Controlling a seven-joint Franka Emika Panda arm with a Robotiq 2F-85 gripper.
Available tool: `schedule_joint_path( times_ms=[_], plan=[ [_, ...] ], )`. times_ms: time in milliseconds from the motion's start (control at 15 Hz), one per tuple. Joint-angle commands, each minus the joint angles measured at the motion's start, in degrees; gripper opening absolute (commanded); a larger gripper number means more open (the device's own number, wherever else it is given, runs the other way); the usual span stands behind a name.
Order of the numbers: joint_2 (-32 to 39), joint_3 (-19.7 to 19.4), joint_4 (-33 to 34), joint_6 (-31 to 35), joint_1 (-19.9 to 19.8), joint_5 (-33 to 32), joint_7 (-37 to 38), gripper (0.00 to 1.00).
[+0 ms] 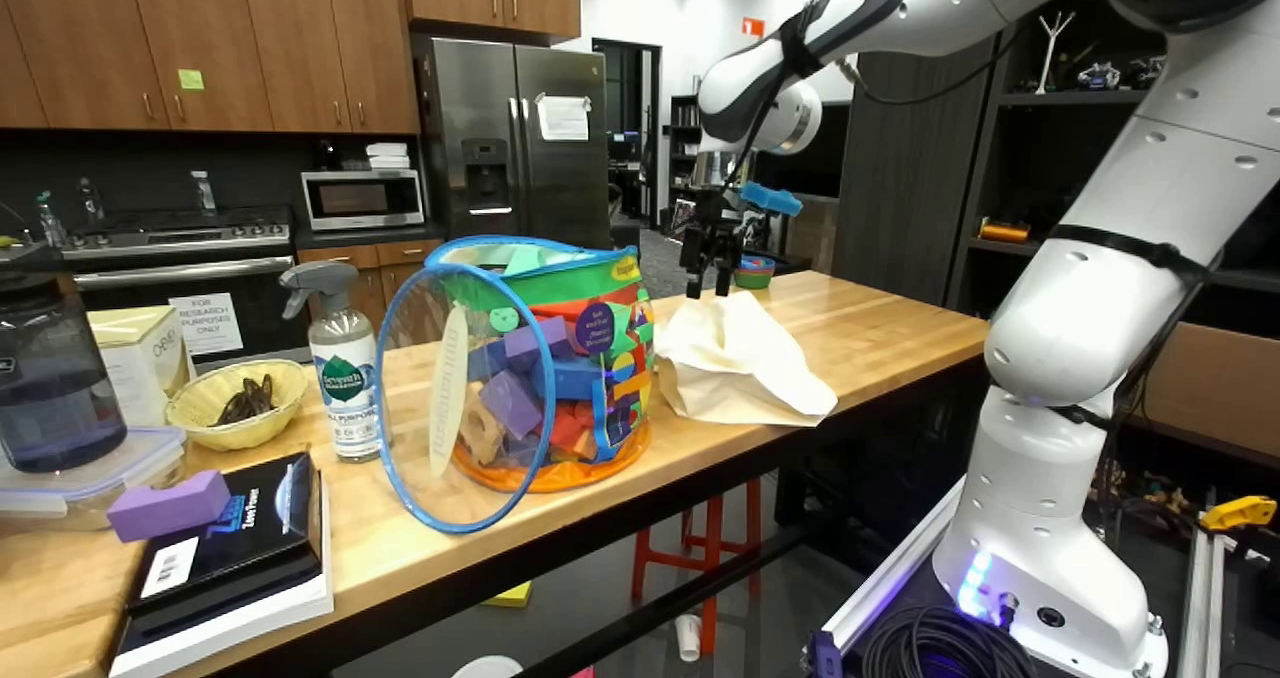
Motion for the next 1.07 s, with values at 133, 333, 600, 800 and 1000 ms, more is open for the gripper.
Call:
schedule_joint_path(
  times_ms=[133, 333, 600, 800, 1000],
  plan=[
    [-1.1, 1.4, -3.9, 5.6, 0.2, -5.2, 2.7, 1.00],
    [-0.8, 1.7, -5.3, 7.5, 0.2, -7.6, 4.2, 1.00],
    [-0.5, 1.7, -6.9, 10.0, 0.2, -9.1, 5.4, 1.00],
    [-0.3, 1.8, -7.8, 11.6, 0.4, -9.0, 5.5, 1.00],
    [0.1, 2.1, -8.1, 13.1, 0.7, -9.1, 5.4, 1.00]
  ],
)
